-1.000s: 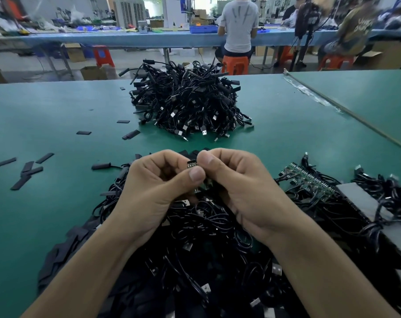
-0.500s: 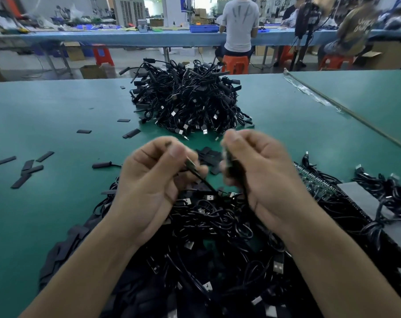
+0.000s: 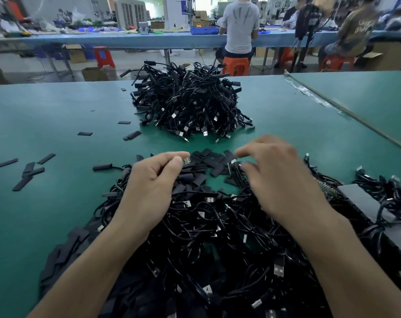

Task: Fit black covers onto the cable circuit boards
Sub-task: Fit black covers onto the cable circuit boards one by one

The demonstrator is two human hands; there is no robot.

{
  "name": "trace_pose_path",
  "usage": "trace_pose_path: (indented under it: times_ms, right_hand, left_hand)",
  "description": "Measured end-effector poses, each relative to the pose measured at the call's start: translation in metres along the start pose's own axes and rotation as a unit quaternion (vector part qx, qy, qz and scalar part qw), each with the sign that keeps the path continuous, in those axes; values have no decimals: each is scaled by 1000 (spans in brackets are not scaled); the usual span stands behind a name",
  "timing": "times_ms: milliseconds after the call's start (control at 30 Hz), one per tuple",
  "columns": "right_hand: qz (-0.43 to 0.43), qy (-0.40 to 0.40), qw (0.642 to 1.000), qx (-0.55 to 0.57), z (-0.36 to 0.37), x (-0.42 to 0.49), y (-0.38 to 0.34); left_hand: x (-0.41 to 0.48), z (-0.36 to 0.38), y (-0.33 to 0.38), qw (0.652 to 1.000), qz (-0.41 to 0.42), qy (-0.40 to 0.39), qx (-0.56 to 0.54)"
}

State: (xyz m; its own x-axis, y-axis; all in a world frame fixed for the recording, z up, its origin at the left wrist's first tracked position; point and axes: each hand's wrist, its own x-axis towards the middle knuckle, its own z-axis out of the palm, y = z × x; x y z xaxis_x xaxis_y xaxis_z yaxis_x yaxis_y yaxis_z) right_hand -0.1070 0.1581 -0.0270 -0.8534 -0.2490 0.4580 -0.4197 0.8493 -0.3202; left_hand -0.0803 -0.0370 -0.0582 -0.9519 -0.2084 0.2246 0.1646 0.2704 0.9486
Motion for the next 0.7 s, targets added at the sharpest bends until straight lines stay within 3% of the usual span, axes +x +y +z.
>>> trace_pose_path:
  times_ms: [133,300,400,700]
  right_hand:
    - [-73,-143,987,-19,30,-8,-8]
    - [-27,-197,969,-146,62,-15,5]
    - [-8,-211,960,-184,71,-15,7]
    - [10,-187,976,-113,68,-14,6]
  left_hand:
    - [0,1,-5,1000,-12,-15,-14]
    - [-1,4,-5,1000,6,-24,-16]
    - [-1,3,-6,1000,9,-19,-14]
    - [1,0,-8,999,-26,6,-43]
